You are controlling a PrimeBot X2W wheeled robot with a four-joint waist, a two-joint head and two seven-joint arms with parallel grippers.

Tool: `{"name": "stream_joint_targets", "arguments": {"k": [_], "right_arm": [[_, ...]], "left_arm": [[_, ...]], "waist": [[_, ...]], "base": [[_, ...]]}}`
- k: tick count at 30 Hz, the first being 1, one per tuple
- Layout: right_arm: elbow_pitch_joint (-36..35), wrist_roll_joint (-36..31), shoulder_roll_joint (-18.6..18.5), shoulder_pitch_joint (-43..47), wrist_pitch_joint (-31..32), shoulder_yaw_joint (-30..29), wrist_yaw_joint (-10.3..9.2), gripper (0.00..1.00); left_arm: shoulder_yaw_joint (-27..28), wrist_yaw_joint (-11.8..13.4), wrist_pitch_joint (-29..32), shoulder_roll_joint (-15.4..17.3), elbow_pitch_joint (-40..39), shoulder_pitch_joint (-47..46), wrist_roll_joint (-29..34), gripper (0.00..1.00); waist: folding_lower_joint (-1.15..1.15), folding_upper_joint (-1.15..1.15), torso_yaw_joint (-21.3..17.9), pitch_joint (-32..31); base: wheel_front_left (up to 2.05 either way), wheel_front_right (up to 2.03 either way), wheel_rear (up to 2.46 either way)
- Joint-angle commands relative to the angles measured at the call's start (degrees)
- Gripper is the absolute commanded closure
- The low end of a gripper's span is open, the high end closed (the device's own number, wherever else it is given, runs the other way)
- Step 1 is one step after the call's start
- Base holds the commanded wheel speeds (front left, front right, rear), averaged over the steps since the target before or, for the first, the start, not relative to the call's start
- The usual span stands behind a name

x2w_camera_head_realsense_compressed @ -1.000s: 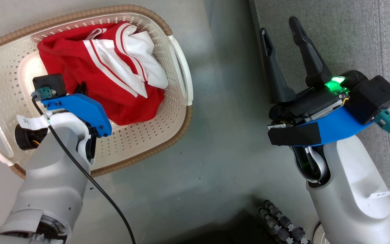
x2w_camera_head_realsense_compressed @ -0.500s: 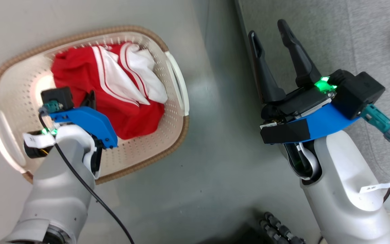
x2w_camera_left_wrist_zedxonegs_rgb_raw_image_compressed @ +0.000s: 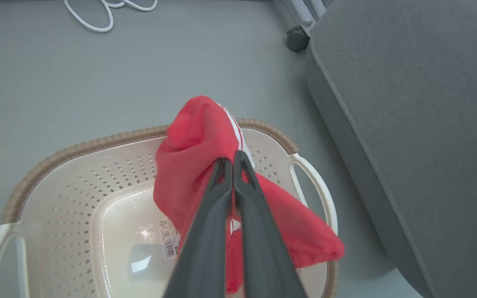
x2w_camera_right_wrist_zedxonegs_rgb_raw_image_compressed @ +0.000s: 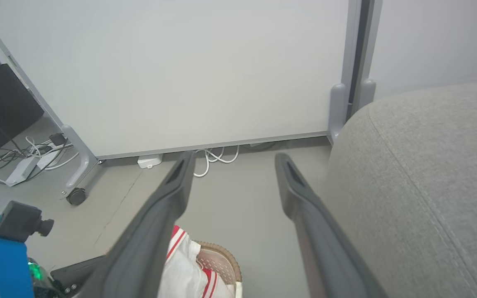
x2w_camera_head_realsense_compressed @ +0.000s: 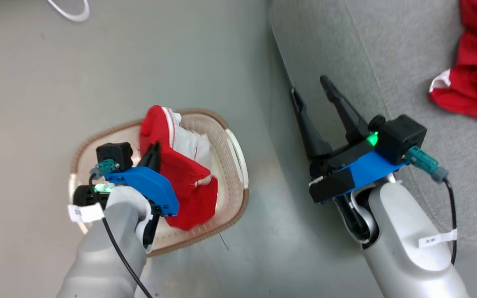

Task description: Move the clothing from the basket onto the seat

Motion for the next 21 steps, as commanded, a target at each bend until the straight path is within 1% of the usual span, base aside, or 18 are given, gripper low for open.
{"name": "stream_joint_targets", "arguments": {"k": [1,4,9,10,13,14,16,21], "right_arm": [[1.1,-0.5,-0.1,1.8,0.6,0.2,0.03,0.00],[1.9,-0.6,-0.1,2.9,1.2,0.5,0.03,0.00],[3.9,-0.8,-0.1,6.0,2.4,0.4,0.03,0.00],[4.4,-0.8,-0.1,7.2,2.9,0.4,0.03,0.00],[4.8,-0.7,-0.1,8.6,3.3,0.3,0.03,0.00],[5.0,-0.5,-0.1,10.0,3.8,0.3,0.03,0.00],[5.3,-0.1,-0.1,11.3,4.2,0.6,0.03,0.00],[5.6,0.2,-0.1,13.4,4.9,1.0,0.03,0.00]], "left_arm": [[-1.0,-0.4,-0.3,-0.2,-2.5,2.1,-0.2,1.00],[-2.5,-0.5,-0.3,-0.4,-5.4,3.7,-0.8,1.00],[-6.4,-0.5,-0.3,-0.5,-11.3,6.8,-3.0,1.00],[-7.6,-0.5,-0.3,-0.5,-13.1,7.3,-3.9,1.00],[-8.8,-0.6,-0.3,-0.6,-14.7,7.4,-4.6,1.00],[-9.9,-0.6,-0.3,-0.5,-16.2,7.4,-5.3,1.00],[-11.0,-0.6,-0.3,-0.6,-17.6,7.2,-5.9,1.00],[-12.8,-0.5,-0.3,-0.5,-19.9,5.4,-7.1,1.00]], "waist": [[0.01,-0.01,3.3,-8.4],[0.01,-0.01,4.0,-11.1],[0.01,-0.01,5.7,-17.8],[0.01,-0.01,6.2,-20.0],[0.01,-0.01,6.7,-22.0],[0.01,-0.01,7.1,-24.0],[0.01,-0.01,7.4,-26.0],[0.01,-0.01,7.9,-29.1]], "base": [[0.00,0.00,0.00],[0.00,0.00,0.00],[0.00,0.00,0.00],[0.00,0.00,0.00],[0.00,0.00,0.00],[0.00,0.00,0.00],[0.00,0.00,0.00],[0.00,0.00,0.00]]}}
